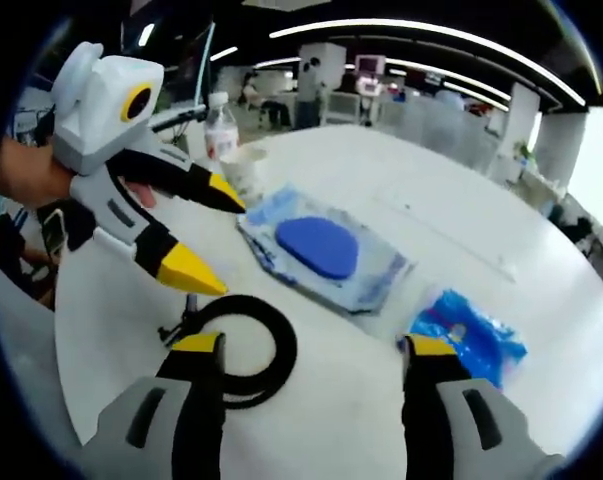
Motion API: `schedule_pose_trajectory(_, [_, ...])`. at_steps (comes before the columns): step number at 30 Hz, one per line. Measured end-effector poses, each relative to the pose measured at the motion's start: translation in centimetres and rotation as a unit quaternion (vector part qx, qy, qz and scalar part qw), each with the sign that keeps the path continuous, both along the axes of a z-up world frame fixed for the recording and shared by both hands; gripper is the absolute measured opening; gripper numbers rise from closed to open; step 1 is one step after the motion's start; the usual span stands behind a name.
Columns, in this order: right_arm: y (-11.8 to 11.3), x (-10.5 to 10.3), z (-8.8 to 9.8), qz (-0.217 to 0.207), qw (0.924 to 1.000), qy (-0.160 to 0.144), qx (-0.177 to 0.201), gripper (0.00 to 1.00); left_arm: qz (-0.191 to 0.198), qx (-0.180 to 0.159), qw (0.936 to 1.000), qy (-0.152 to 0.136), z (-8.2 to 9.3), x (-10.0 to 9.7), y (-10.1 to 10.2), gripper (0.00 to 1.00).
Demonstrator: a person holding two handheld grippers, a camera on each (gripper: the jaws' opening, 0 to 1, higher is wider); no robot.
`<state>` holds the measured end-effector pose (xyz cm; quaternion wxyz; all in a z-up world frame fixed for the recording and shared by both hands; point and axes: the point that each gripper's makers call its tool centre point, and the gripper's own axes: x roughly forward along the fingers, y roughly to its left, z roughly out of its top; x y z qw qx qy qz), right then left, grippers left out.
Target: Arrange the tabletop items into an orderly group along one side of the table until the central work area is clear of visible clutter.
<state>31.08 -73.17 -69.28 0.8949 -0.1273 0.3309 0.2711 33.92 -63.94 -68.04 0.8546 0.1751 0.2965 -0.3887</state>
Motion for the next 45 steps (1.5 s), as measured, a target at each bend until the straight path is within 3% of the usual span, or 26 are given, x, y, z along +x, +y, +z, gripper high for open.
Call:
schedule_pose_trajectory(12, [-0.5, -0.2, 0.7, -0.026, 0.9992, 0.003, 0.029, 0.93, 0.017, -0.012, 0.9996, -0.017, 1.2, 0.2, 1.1, 0.81])
schedule_pose_trajectory(16, [-0.8, -0.5, 1.0, -0.02, 0.9997, -0.001, 0.015, 0.99, 0.024, -0.015, 0.9994, -0.021, 1.7, 0.0, 1.3, 0.87])
schedule_pose_trajectory(22, [-1.1, -1.1, 1.4, -0.017, 0.9998, 0.001, 0.014, 1.0, 0.038, -0.027, 0.9987, -0.021, 2.4, -0.2, 1.6, 0.97])
schedule_pose_trajectory(34, [-2.6, -1.7, 4.0, -0.03, 0.9993, -0.02, 0.008, 1.0, 0.06, -0.047, 0.9966, -0.032, 4.5, -1.6, 2.7, 0.99])
schedule_pose_trajectory(39, [-2.5, -2.0, 5.4, -0.03, 0.9988, -0.036, 0.014, 1.0, 0.064, -0.049, 0.996, -0.039, 5.1, -2.4, 3.3, 0.99])
schedule_pose_trajectory(41, [-1.9, -2.0, 6.1, -0.016, 0.998, -0.057, 0.021, 1.0, 0.07, -0.055, 0.9951, -0.043, 5.5, -2.5, 3.7, 0.99])
schedule_pose_trajectory(45, [-1.4, -3.0, 6.4, -0.012, 0.9981, -0.053, 0.027, 1.0, 0.079, -0.067, 0.9931, -0.055, 6.3, -2.9, 4.7, 0.99])
